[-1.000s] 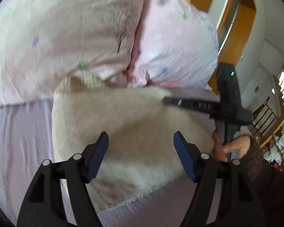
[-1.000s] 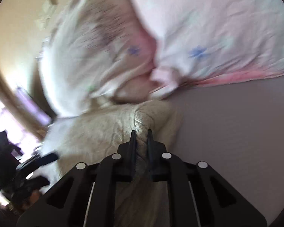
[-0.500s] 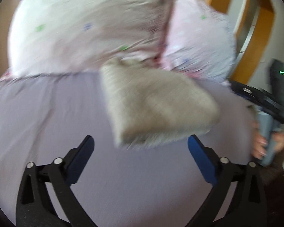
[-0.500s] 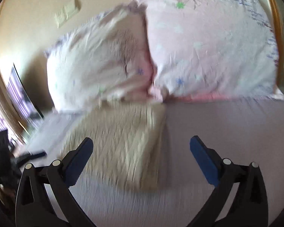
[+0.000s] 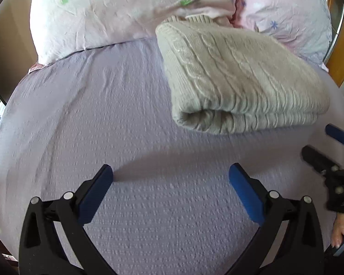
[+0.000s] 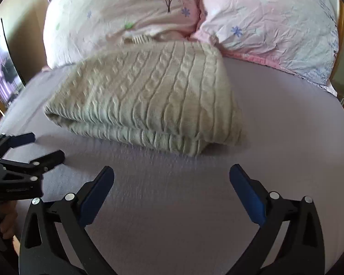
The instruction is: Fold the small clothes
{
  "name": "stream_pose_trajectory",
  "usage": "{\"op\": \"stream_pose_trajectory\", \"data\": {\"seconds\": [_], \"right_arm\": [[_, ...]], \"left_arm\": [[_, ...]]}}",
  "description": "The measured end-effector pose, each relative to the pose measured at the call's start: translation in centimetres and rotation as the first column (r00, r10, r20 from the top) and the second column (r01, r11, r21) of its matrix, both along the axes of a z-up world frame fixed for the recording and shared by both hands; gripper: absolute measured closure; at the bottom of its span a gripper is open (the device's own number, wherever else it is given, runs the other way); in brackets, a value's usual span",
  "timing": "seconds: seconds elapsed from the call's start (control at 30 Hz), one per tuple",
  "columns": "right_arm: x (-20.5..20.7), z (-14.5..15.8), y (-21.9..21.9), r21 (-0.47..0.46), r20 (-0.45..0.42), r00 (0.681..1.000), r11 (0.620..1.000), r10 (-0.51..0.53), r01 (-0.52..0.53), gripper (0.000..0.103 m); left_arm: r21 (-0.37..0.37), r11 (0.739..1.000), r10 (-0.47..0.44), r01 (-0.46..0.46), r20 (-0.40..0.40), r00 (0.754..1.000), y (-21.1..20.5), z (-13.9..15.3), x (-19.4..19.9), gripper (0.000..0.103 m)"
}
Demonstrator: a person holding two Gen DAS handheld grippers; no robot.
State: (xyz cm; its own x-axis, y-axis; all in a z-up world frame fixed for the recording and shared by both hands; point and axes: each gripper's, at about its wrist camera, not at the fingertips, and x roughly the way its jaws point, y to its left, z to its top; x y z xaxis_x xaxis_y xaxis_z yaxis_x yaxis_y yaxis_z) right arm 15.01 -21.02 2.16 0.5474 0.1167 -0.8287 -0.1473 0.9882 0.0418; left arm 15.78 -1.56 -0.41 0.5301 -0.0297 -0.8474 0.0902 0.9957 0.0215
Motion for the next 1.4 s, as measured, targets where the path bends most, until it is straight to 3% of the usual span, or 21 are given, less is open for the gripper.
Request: {"op": "stream_pose_trajectory", "data": {"seconds": [0.47, 1.4], "right_arm": [[0.64, -0.83, 0.20, -0.030, -0.036, 0.999, 0.999, -0.026, 0.025, 0.001], [0.66, -0.87, 0.22, -0.030, -0.036, 0.999, 0.999, -0.029, 0.028, 0.001]], "left_arm": [[-0.010, 1.000, -0.007, 0.007, 0.047, 0.999, 0.09, 0.04, -0.37, 0.002], [-0.009, 1.000, -0.008, 0.008, 0.047, 0.999, 0.07, 0.08, -0.34, 0.002]]}}
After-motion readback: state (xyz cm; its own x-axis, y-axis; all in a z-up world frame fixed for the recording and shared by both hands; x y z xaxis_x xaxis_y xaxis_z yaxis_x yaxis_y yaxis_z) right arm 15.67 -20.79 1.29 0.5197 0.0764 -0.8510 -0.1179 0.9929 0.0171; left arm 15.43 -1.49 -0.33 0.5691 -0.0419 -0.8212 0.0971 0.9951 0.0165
